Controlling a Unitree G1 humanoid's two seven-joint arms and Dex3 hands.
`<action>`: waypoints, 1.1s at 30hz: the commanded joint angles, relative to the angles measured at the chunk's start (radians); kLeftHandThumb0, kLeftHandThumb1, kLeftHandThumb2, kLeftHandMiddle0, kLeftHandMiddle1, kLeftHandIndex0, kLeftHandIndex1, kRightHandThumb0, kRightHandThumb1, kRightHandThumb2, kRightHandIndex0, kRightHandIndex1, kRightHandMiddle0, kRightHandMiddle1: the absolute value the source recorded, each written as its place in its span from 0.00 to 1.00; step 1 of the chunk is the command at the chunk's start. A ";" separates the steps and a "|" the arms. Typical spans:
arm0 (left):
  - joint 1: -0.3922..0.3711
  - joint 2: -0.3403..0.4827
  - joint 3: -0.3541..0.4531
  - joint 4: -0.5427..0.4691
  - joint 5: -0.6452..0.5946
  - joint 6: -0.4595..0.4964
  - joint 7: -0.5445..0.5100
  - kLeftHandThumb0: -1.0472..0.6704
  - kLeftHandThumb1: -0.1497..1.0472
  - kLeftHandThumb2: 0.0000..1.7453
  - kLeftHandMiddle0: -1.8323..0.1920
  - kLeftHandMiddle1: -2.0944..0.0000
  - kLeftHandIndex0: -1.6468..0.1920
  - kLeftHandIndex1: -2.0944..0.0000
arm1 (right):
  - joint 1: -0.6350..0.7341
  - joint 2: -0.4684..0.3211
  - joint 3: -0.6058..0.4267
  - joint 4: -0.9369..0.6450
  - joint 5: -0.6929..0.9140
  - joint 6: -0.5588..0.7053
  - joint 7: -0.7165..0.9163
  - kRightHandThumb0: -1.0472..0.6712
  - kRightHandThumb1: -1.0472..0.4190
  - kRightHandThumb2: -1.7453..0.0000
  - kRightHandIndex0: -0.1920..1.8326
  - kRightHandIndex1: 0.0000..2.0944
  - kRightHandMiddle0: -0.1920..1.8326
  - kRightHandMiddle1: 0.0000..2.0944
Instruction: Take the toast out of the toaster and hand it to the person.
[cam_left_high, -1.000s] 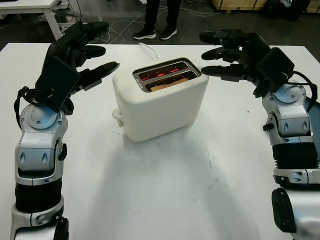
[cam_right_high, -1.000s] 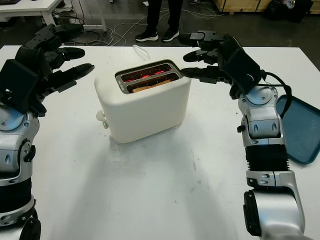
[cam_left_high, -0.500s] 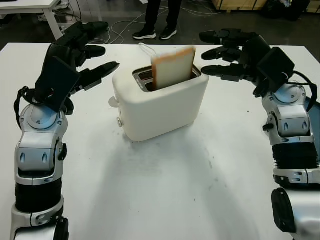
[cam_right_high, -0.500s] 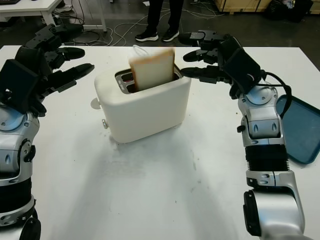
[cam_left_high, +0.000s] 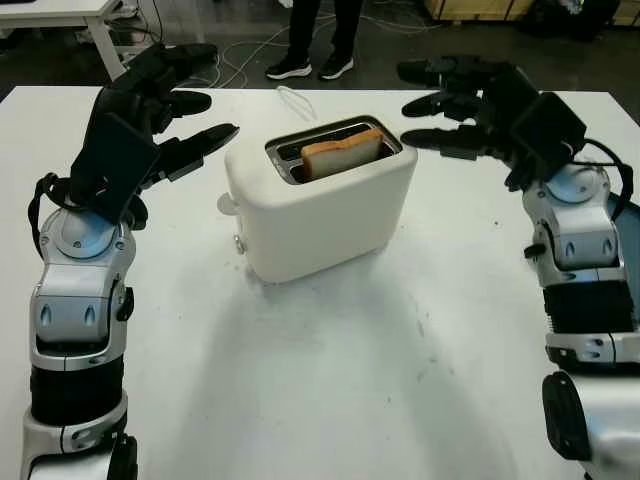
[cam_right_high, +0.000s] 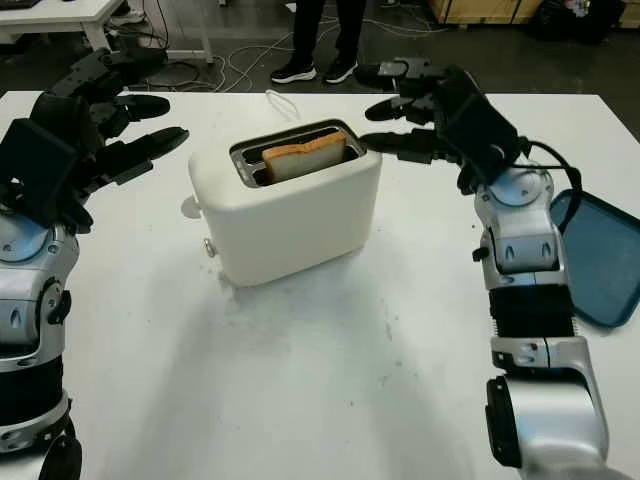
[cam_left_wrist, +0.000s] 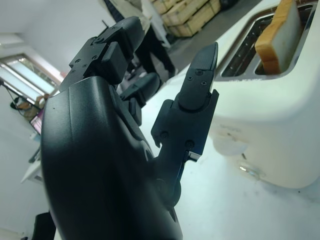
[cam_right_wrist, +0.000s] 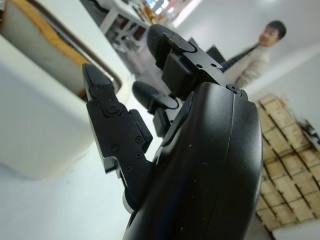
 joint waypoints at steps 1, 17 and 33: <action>0.006 0.002 0.002 -0.002 -0.004 -0.007 -0.001 0.46 0.83 0.00 0.81 0.55 0.72 0.76 | -0.064 -0.007 0.020 0.049 -0.026 -0.097 0.008 0.49 0.25 1.00 0.34 0.41 0.48 0.04; 0.005 0.005 -0.003 -0.002 0.009 -0.012 0.004 0.45 0.82 0.00 0.81 0.54 0.72 0.75 | -0.299 -0.039 0.322 0.137 -0.481 -0.341 -0.064 0.39 0.26 0.99 0.42 0.42 0.56 0.06; 0.013 -0.001 0.006 -0.006 0.001 -0.009 0.010 0.46 0.82 0.00 0.81 0.55 0.72 0.75 | -0.301 -0.059 0.429 0.124 -0.636 -0.341 0.042 0.39 0.28 1.00 0.44 0.59 0.58 0.04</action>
